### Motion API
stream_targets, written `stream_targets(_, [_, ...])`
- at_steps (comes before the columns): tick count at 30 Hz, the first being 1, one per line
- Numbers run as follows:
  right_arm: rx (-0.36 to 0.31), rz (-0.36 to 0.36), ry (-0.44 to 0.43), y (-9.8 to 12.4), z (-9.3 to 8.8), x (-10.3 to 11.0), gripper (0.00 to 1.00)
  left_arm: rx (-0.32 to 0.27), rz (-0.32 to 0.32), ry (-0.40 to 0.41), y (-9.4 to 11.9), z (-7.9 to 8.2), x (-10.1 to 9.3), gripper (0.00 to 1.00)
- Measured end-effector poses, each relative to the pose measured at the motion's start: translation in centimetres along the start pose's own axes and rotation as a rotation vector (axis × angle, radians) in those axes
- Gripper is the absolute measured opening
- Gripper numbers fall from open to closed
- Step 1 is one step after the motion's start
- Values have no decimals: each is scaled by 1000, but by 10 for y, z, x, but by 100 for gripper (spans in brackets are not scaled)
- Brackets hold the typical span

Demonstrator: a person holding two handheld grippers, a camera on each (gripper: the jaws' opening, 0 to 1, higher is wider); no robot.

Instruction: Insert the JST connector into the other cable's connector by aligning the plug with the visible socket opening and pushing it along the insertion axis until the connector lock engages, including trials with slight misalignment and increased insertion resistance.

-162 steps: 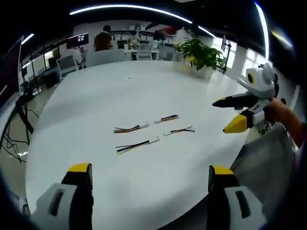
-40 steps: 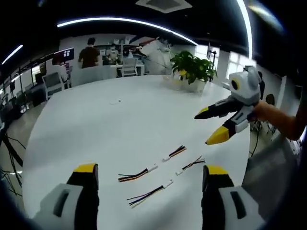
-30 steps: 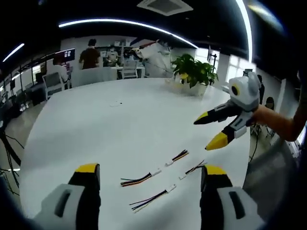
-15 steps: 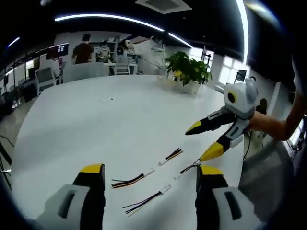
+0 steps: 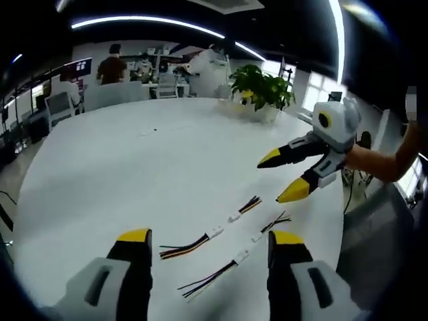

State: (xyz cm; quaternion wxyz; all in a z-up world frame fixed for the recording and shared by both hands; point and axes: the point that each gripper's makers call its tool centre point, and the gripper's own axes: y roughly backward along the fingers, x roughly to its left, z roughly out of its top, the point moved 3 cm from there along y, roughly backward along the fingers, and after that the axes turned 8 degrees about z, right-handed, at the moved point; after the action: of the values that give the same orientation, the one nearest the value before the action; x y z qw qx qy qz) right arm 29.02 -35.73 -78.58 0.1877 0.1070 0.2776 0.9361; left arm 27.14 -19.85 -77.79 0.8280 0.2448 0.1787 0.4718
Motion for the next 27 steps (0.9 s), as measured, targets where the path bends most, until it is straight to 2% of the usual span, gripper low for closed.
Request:
stream_targets(3, [-7,-7,15,-3,1,-5,46,-37,4,-11,-3,5,4,67])
stream_targets(9, [-2,-10,37,-9,-2,-14,44,-66,6,-60,-10,8,9,65])
stream_targets(17, [12,-8,92,-16,-3,-24,42,-49,-8,-108,-19,3,11,62])
stream_targets(22, [2,45,86,-21,-7,-23,40,-45,-19,-136,-24,2,15,60])
stream_targets(25, [-27,123,124,-28,-6,-16,37,-54,-44,-179,-27,0,16,54])
stream_targets(27, [-46,187,71,-32,-7,-11,36,-72,-76,-236,-27,0,13,50])
